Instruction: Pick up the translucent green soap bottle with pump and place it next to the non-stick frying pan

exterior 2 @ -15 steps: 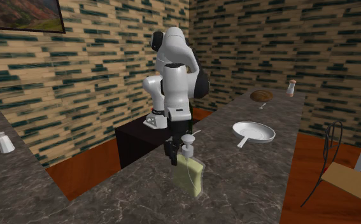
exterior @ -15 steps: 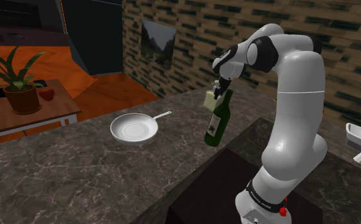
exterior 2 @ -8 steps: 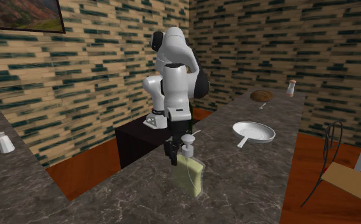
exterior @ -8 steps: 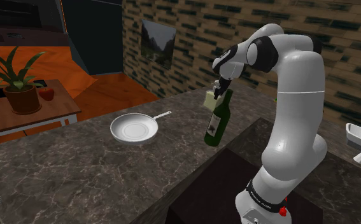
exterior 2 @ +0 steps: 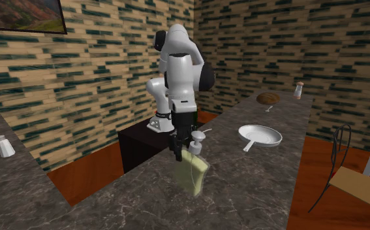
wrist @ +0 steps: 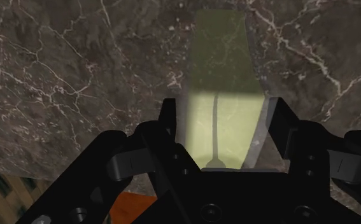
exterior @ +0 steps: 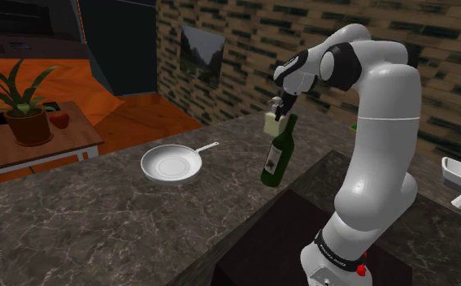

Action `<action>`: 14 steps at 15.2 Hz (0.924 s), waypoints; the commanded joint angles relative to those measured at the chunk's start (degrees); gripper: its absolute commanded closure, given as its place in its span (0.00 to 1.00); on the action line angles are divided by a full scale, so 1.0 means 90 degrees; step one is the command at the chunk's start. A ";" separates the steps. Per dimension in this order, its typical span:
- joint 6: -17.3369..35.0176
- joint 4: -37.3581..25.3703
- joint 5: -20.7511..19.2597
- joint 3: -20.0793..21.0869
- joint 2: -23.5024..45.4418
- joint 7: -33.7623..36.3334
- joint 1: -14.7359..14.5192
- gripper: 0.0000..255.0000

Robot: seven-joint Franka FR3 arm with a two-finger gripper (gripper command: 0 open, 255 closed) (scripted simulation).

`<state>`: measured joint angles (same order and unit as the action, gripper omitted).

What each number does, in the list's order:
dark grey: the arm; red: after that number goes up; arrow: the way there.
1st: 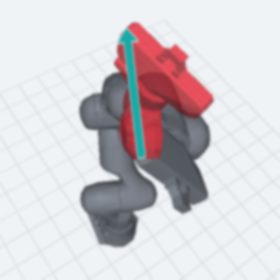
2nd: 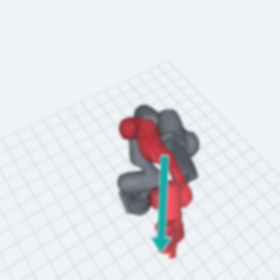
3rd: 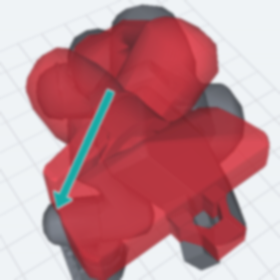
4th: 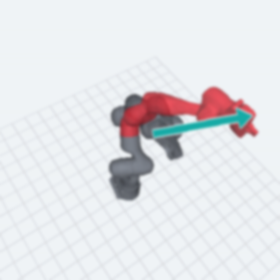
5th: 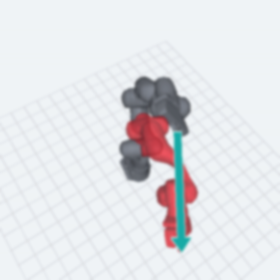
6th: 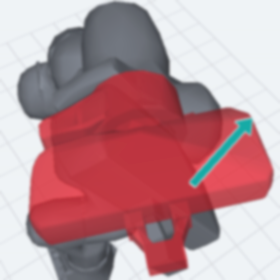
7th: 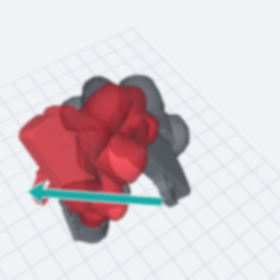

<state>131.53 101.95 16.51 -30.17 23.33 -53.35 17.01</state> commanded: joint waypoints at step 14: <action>-0.1055 -0.0643 -0.0393 -0.0190 -0.0483 0.0274 -0.0106 1.00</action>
<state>122.80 96.92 13.06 -31.83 19.02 -50.97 15.99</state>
